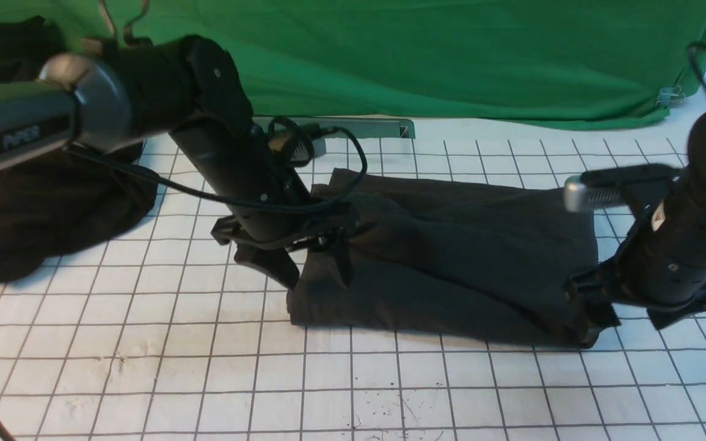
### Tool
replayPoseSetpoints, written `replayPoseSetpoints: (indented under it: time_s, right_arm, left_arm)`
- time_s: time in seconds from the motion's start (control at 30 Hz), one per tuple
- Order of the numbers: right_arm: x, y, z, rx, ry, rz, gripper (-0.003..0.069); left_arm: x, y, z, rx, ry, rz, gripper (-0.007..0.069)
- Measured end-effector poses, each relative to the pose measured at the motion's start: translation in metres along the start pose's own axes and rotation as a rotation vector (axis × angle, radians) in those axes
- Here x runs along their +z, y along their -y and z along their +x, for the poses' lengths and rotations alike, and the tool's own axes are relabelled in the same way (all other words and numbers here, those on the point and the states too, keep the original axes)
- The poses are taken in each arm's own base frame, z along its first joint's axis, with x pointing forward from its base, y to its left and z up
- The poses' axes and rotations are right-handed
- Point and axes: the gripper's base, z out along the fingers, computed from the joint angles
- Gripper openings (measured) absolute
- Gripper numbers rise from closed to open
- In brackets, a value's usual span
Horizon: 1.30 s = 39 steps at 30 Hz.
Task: Fold a long-sleeved shirt over a white checkered tablecloth.
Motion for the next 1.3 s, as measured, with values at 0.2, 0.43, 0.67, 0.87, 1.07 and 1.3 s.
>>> replayPoseSetpoints:
  time_s: [0.2, 0.43, 0.67, 0.87, 1.07, 1.3]
  right_arm:
    - [0.037, -0.003, -0.005, -0.008, -0.081, 0.003, 0.0619]
    - [0.045, -0.005, -0.013, -0.018, -0.022, -0.011, 0.0563]
    - [0.051, -0.006, -0.018, -0.044, 0.014, -0.018, 0.033]
    - [0.052, -0.005, -0.016, -0.081, -0.012, -0.006, 0.003]
    - [0.029, -0.003, -0.005, -0.094, -0.062, -0.004, 0.0027]
    - [-0.015, 0.0, 0.014, -0.1, -0.083, -0.014, 0.0027]
  left_arm:
    - [0.018, -0.005, 0.0, -0.024, -0.05, 0.007, 0.0519]
    - [0.033, -0.006, -0.004, -0.071, -0.052, 0.051, 0.0493]
    - [0.04, -0.006, -0.003, -0.098, -0.074, 0.078, 0.0325]
    - [0.042, -0.007, 0.0, -0.135, -0.116, 0.069, 0.004]
    - [0.016, 0.003, 0.011, -0.106, -0.161, 0.078, 0.0025]
    - [-0.008, 0.023, 0.042, -0.087, -0.184, 0.06, 0.0025]
